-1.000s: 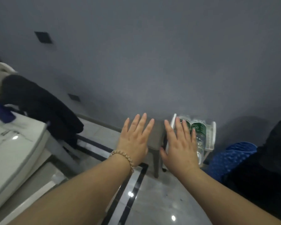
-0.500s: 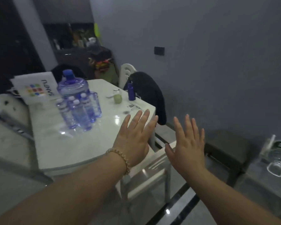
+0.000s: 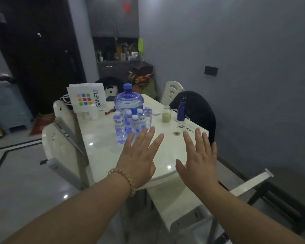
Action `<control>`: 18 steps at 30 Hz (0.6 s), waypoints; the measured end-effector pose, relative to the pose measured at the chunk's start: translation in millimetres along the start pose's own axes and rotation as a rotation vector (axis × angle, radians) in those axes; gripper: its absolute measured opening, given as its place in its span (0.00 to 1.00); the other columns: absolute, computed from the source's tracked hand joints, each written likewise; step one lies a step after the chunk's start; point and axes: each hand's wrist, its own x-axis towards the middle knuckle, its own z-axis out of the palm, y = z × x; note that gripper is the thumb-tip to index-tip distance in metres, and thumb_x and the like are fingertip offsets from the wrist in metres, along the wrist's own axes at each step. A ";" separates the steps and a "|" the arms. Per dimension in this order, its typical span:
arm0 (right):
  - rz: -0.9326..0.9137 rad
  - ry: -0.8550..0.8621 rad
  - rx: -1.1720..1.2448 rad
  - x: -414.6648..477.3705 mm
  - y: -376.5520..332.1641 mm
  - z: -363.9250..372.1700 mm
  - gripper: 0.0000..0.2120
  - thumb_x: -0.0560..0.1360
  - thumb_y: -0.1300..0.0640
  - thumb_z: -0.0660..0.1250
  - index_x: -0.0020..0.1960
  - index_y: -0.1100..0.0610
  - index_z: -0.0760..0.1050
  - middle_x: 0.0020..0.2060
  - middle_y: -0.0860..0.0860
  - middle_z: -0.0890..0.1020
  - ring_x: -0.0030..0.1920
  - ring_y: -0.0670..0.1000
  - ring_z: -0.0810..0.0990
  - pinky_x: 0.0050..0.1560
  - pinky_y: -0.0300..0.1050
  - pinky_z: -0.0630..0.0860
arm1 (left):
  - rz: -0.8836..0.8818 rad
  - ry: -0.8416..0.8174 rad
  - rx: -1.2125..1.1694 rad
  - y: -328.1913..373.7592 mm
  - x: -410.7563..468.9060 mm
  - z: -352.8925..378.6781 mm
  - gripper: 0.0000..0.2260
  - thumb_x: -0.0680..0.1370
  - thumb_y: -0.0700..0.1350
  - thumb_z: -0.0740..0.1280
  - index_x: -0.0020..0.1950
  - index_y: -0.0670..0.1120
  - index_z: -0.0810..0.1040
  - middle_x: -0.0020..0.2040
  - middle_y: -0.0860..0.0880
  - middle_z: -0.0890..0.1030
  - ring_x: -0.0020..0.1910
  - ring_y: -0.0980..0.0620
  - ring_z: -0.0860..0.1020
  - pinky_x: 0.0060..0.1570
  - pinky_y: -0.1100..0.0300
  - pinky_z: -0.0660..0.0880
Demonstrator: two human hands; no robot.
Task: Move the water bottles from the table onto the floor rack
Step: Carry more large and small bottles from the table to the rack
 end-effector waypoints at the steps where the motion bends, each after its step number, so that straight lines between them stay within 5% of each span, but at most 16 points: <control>1: 0.001 -0.002 -0.003 4.8 -6.4 6.7 0.43 0.73 0.39 0.63 0.75 0.45 0.39 0.77 0.53 0.42 0.73 0.53 0.32 0.70 0.58 0.34 | 0.013 -0.004 -0.002 -7.6 2.3 4.9 0.36 0.78 0.56 0.59 0.73 0.54 0.35 0.77 0.48 0.40 0.75 0.45 0.40 0.72 0.43 0.40; 11: 0.042 -0.032 0.057 98.2 -95.2 82.1 0.42 0.74 0.39 0.61 0.75 0.44 0.36 0.76 0.52 0.40 0.74 0.54 0.34 0.68 0.54 0.28 | 0.045 -0.058 -0.007 -132.1 62.0 58.5 0.34 0.78 0.51 0.59 0.75 0.55 0.38 0.77 0.49 0.40 0.75 0.46 0.40 0.63 0.51 0.24; 18: 0.000 -0.039 0.075 145.2 -150.8 111.2 0.43 0.70 0.45 0.71 0.76 0.49 0.51 0.76 0.56 0.53 0.75 0.57 0.48 0.71 0.59 0.44 | 0.059 -0.088 -0.059 -206.5 92.5 90.2 0.34 0.78 0.49 0.59 0.76 0.54 0.39 0.77 0.47 0.41 0.75 0.45 0.41 0.62 0.51 0.24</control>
